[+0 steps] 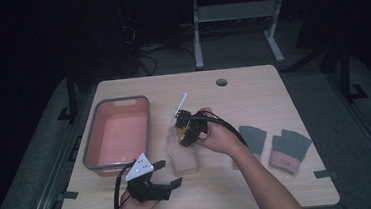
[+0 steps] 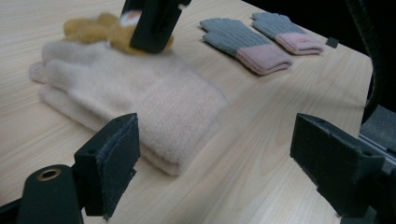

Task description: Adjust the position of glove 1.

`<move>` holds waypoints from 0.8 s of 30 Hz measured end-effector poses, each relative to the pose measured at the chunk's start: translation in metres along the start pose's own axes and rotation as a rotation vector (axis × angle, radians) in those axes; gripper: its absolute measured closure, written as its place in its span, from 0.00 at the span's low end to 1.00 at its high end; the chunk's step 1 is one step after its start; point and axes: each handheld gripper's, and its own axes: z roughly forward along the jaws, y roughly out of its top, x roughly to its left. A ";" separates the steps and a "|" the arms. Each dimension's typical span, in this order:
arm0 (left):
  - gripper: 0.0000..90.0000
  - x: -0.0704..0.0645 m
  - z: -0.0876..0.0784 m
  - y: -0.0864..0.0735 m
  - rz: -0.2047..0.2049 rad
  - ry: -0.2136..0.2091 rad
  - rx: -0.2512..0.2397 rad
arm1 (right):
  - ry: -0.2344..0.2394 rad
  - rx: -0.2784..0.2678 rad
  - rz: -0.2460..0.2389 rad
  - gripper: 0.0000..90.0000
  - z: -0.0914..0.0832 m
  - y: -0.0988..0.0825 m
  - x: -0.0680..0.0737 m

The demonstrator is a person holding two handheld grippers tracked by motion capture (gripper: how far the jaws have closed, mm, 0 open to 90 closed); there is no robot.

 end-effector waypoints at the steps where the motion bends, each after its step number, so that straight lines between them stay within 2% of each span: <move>1: 0.18 0.000 0.000 0.000 -0.003 0.000 -0.001 | 0.008 0.002 0.008 0.70 0.002 0.000 -0.001; 9: 0.18 0.000 0.001 0.000 -0.016 0.001 0.000 | 0.021 0.030 0.043 0.69 0.019 -0.005 -0.005; 16: 0.18 0.001 0.003 -0.001 -0.028 0.002 0.011 | 0.034 0.019 0.068 0.66 0.025 -0.011 -0.007; 20: 0.18 0.001 0.004 -0.001 -0.029 0.006 0.015 | 0.047 0.004 0.092 0.63 0.025 -0.014 -0.009; 24: 0.18 0.002 0.005 -0.002 -0.031 0.008 0.025 | 0.047 -0.016 0.096 0.60 0.024 -0.017 -0.008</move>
